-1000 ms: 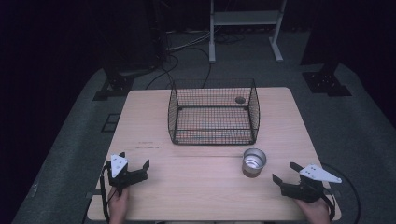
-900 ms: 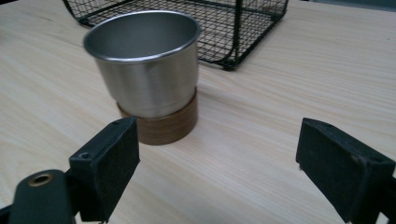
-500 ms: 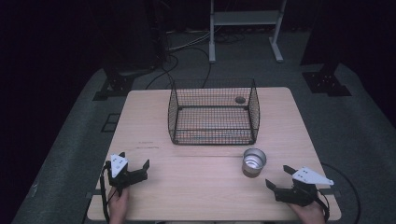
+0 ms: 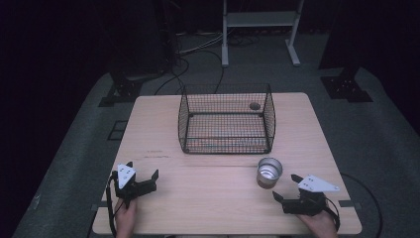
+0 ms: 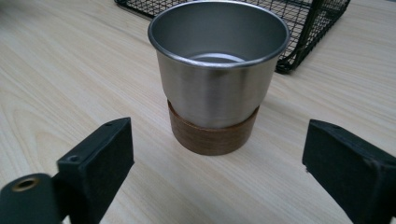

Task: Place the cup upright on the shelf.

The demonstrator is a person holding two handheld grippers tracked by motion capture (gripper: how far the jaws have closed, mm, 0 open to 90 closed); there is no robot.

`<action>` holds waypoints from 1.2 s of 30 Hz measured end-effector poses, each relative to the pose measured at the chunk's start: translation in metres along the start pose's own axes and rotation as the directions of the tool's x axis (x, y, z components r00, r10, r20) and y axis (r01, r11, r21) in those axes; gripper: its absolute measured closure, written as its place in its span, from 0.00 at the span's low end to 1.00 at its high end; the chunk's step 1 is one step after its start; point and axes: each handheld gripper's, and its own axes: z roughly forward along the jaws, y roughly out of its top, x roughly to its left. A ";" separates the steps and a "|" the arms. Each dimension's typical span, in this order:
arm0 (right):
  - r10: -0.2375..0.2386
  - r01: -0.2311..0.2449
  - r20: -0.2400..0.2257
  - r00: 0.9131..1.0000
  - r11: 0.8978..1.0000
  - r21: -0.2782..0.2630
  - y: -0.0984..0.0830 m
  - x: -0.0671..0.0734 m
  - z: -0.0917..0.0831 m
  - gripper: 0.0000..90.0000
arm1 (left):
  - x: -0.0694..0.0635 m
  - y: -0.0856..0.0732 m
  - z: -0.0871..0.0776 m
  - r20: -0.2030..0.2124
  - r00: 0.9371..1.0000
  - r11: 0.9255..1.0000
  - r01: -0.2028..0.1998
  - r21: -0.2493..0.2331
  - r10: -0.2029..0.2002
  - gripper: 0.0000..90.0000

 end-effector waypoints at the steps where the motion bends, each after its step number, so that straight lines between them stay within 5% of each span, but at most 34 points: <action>1: -0.001 0.001 0.001 1.000 1.000 0.002 0.001 0.000 0.001 0.09 | 0.000 0.000 0.000 0.000 1.000 1.000 0.000 0.000 0.000 0.00; 31: -0.032 0.033 -0.004 0.999 0.999 0.041 0.032 -0.002 0.041 0.05 | 0.000 0.000 0.000 0.000 1.000 1.000 -0.002 -0.001 0.002 0.00; 35: -0.031 0.031 0.000 1.000 0.999 0.045 0.037 -0.002 0.048 0.08 | 0.000 0.000 0.000 0.001 1.000 1.000 -0.001 -0.001 0.001 0.00; 36: -0.032 0.032 -0.004 0.999 0.999 0.038 0.038 -0.002 0.047 0.15 | 0.000 0.000 0.000 0.001 1.000 1.000 -0.001 -0.001 0.001 0.00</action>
